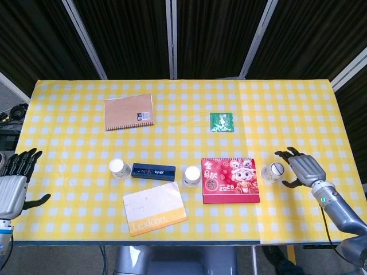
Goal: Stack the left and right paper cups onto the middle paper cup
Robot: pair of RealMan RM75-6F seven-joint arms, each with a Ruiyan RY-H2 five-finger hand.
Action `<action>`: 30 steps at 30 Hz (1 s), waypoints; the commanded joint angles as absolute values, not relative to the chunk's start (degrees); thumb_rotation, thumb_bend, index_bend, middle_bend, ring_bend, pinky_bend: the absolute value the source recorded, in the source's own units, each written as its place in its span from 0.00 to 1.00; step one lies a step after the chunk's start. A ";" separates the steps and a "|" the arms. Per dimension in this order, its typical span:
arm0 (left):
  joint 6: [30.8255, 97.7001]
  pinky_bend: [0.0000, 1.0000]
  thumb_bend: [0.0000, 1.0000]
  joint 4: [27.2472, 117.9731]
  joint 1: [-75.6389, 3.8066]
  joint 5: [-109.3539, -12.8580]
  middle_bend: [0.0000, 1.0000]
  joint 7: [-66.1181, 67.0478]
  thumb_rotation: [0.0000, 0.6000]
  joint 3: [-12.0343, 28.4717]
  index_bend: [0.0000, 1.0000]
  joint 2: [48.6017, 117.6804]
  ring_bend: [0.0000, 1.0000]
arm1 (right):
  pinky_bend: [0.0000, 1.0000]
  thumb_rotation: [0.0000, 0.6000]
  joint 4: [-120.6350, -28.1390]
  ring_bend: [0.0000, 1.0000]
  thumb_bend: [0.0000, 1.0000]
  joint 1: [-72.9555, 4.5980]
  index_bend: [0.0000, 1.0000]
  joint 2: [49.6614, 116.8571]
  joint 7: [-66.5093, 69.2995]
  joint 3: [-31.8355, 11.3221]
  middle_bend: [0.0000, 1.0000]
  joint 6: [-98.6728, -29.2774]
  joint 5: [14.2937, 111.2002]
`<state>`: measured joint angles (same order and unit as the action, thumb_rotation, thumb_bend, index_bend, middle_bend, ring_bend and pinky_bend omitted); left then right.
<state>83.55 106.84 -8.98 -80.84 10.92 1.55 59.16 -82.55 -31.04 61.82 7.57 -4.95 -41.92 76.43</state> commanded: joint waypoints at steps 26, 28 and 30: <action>81.72 0.00 0.00 107.26 -8.83 -80.69 0.00 10.67 1.00 2.12 0.00 58.94 0.00 | 0.41 1.00 -95.42 0.37 0.37 -31.54 0.41 56.79 6.43 -6.93 0.47 -54.33 83.90; 81.63 0.00 0.00 107.34 -8.82 -80.94 0.00 10.43 1.00 2.06 0.00 58.84 0.00 | 0.41 1.00 -99.68 0.37 0.37 -32.28 0.41 54.69 6.75 -7.84 0.46 -54.67 84.77; 81.56 0.00 0.00 107.40 -8.80 -81.17 0.00 10.12 1.00 2.03 0.00 58.71 0.00 | 0.41 1.00 -103.41 0.37 0.37 -33.38 0.41 53.06 6.52 -8.85 0.46 -54.14 84.82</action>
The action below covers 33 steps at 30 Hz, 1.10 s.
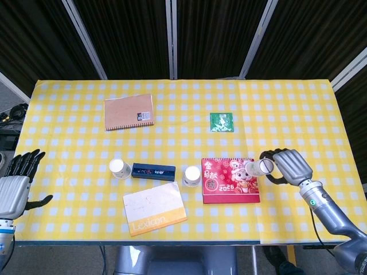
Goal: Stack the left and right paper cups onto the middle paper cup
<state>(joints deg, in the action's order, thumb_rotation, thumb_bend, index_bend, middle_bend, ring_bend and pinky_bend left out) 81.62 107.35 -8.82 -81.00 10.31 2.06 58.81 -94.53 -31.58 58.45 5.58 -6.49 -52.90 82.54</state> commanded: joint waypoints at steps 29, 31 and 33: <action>80.67 0.00 0.00 106.74 -8.35 -82.73 0.00 4.20 1.00 1.92 0.00 56.44 0.00 | 0.41 1.00 -111.70 0.36 0.37 -51.05 0.39 66.07 -29.49 -10.56 0.45 -48.20 54.34; 80.70 0.00 0.00 106.71 -8.33 -82.82 0.00 4.14 1.00 1.92 0.00 56.46 0.00 | 0.41 1.00 -111.65 0.36 0.37 -51.66 0.39 66.86 -30.46 -10.25 0.44 -48.64 53.39; 80.80 0.00 0.00 106.66 -8.27 -82.92 0.00 4.00 1.00 1.92 0.00 56.43 0.00 | 0.41 1.00 -111.84 0.36 0.37 -52.43 0.39 67.81 -31.16 -10.06 0.44 -48.89 52.06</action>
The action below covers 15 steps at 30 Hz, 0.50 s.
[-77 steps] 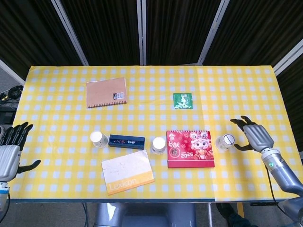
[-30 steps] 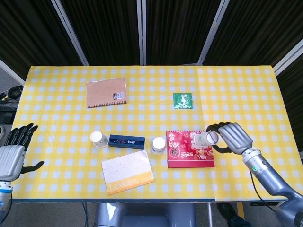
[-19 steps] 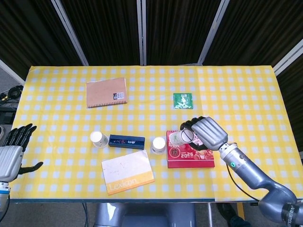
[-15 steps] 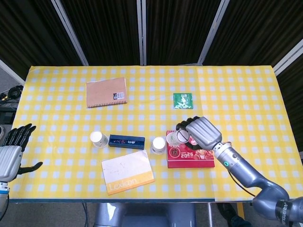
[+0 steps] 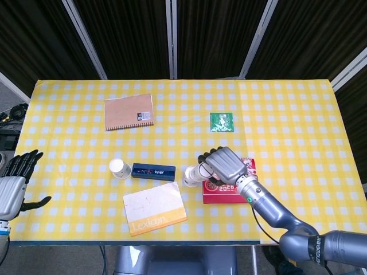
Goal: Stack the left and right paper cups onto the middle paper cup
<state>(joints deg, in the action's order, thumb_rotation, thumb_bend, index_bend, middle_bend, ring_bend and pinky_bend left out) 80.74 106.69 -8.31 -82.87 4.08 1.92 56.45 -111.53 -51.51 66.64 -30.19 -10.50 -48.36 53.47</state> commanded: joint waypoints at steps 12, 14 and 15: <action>80.68 0.00 0.00 106.44 -8.20 -82.94 0.00 3.10 1.00 2.07 0.00 56.15 0.00 | 0.41 1.00 -111.74 0.36 0.37 -54.67 0.39 70.28 -34.39 -9.05 0.42 -52.15 49.28; 80.61 0.00 0.00 106.43 -8.22 -82.99 0.00 3.05 1.00 2.06 0.00 56.14 0.00 | 0.41 1.00 -111.54 0.34 0.37 -55.00 0.38 70.87 -34.57 -8.92 0.39 -52.42 49.02; 80.57 0.00 0.00 106.42 -8.23 -83.00 0.00 3.03 1.00 2.06 0.00 56.11 0.00 | 0.41 1.00 -111.35 0.32 0.36 -55.25 0.36 71.25 -34.71 -8.85 0.36 -52.54 48.87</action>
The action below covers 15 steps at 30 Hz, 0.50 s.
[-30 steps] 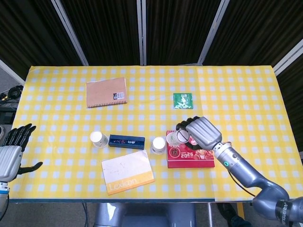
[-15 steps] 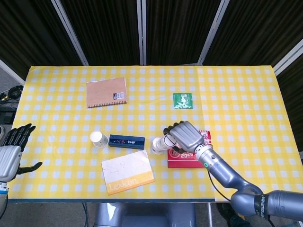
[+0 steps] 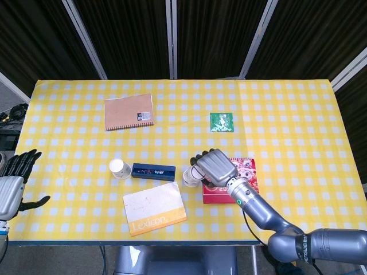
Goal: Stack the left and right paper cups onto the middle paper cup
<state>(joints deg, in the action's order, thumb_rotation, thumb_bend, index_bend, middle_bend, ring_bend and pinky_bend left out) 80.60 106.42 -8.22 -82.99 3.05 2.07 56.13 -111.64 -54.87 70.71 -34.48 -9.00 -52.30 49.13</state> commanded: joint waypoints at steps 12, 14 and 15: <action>80.22 0.00 0.00 106.41 -8.30 -82.92 0.00 2.85 1.00 2.12 0.00 55.99 0.00 | 0.29 1.00 -112.05 0.10 0.24 -56.57 0.11 72.47 -37.10 -8.38 0.07 -55.96 46.88; 80.22 0.00 0.00 106.42 -8.28 -82.96 0.00 2.86 1.00 2.09 0.00 55.98 0.00 | 0.29 1.00 -112.26 0.10 0.24 -56.54 0.11 72.32 -37.24 -8.19 0.07 -56.26 47.10; 80.21 0.00 0.00 106.43 -8.28 -82.97 0.00 2.84 1.00 2.09 0.00 55.97 0.00 | 0.29 1.00 -112.38 0.10 0.24 -56.51 0.11 72.23 -37.27 -8.12 0.07 -56.38 47.23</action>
